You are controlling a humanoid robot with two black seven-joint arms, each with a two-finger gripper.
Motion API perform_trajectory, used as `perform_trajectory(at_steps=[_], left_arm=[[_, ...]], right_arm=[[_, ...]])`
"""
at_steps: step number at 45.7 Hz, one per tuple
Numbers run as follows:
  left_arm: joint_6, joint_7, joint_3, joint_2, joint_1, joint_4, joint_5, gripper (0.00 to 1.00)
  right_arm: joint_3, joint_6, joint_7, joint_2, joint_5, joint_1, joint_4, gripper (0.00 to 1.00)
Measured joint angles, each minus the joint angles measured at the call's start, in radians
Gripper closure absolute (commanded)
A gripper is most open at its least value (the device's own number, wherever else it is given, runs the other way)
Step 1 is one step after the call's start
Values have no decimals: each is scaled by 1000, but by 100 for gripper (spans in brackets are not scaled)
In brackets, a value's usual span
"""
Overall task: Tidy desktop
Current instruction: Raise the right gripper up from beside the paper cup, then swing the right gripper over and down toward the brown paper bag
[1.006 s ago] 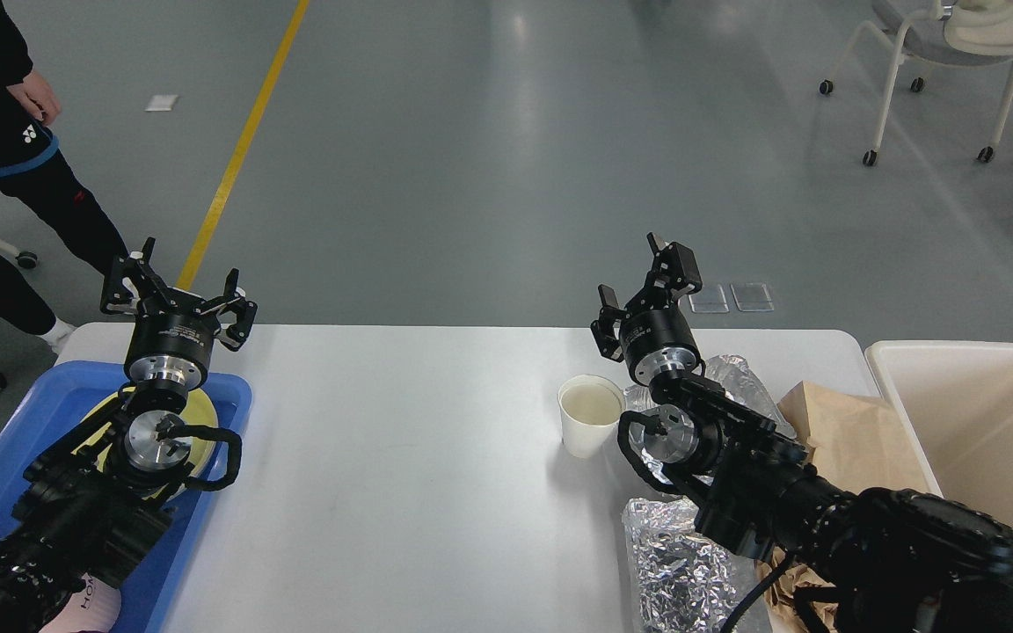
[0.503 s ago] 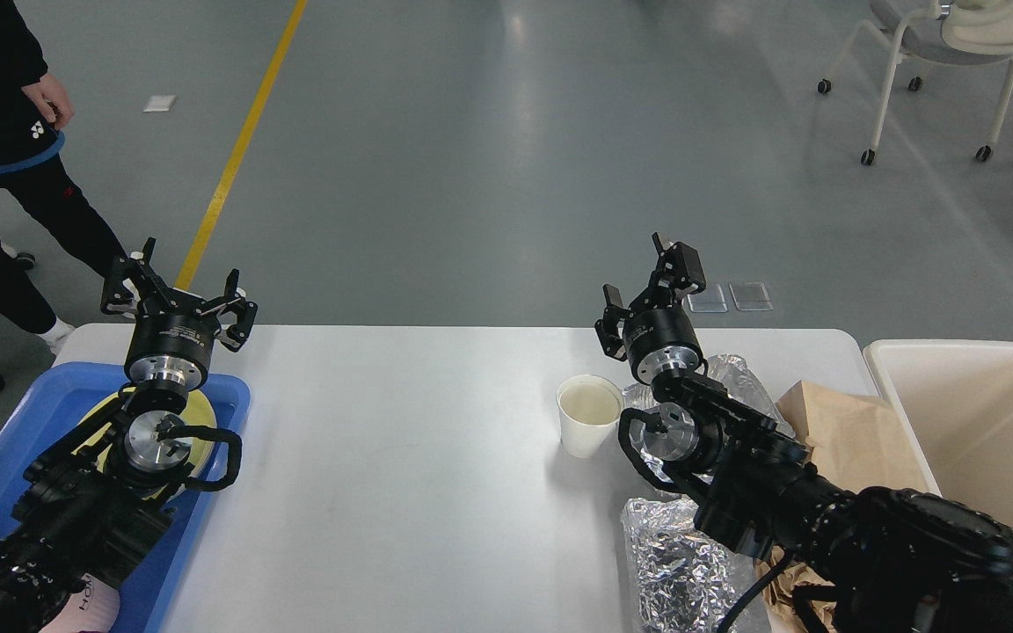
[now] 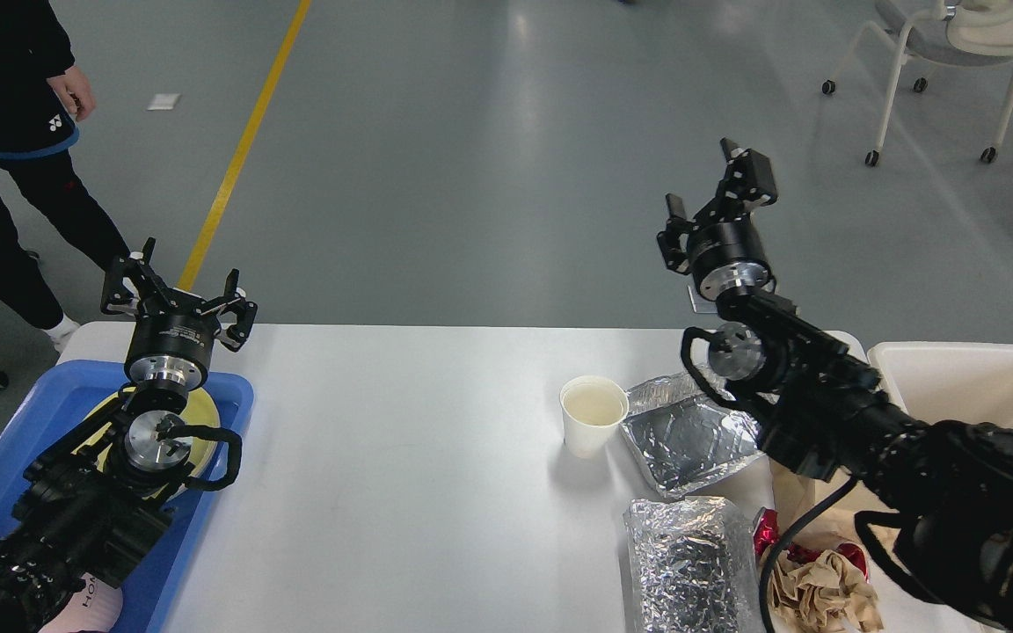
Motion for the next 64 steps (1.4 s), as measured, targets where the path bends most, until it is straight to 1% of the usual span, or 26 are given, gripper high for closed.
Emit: perform_trajectory(at_steps=[8, 12, 13, 19, 27, 33, 40, 45, 50, 53, 56, 59, 64], left_arm=[[0, 0, 0, 0, 0, 0, 0, 0], [0, 0, 0, 0, 0, 0, 0, 0], [0, 0, 0, 0, 0, 0, 0, 0], [0, 0, 0, -1, 0, 0, 0, 0], [0, 0, 0, -2, 0, 0, 0, 0], [0, 0, 0, -2, 0, 0, 0, 0], [0, 0, 0, -2, 0, 0, 0, 0], [0, 0, 0, -2, 0, 0, 0, 0], [0, 0, 0, -2, 0, 0, 0, 0], [0, 0, 0, -2, 0, 0, 0, 0], [0, 0, 0, -2, 0, 0, 0, 0], [0, 0, 0, -2, 1, 0, 0, 0], [0, 0, 0, -2, 1, 0, 0, 0]], right_arm=[[-245, 1, 0, -166, -2, 105, -10, 0], [-403, 4, 0, -222, -3, 134, -1, 0], [-485, 7, 0, -236, -4, 151, 9, 0], [-655, 13, 0, -248, -5, 180, 62, 0], [-768, 14, 0, -251, -6, 212, 212, 0], [-888, 24, 0, -252, -11, 282, 264, 0], [-1053, 107, 0, -263, -13, 407, 384, 0], [-1088, 151, 1, -283, -16, 470, 428, 0], [-1126, 181, -3, -258, -60, 492, 443, 0], [-1175, 213, -27, -229, -140, 506, 445, 0], [-1227, 239, -71, -191, -224, 523, 449, 0], [-1274, 265, -142, -159, -275, 536, 463, 0], [-1343, 305, -279, -123, -297, 563, 488, 0]])
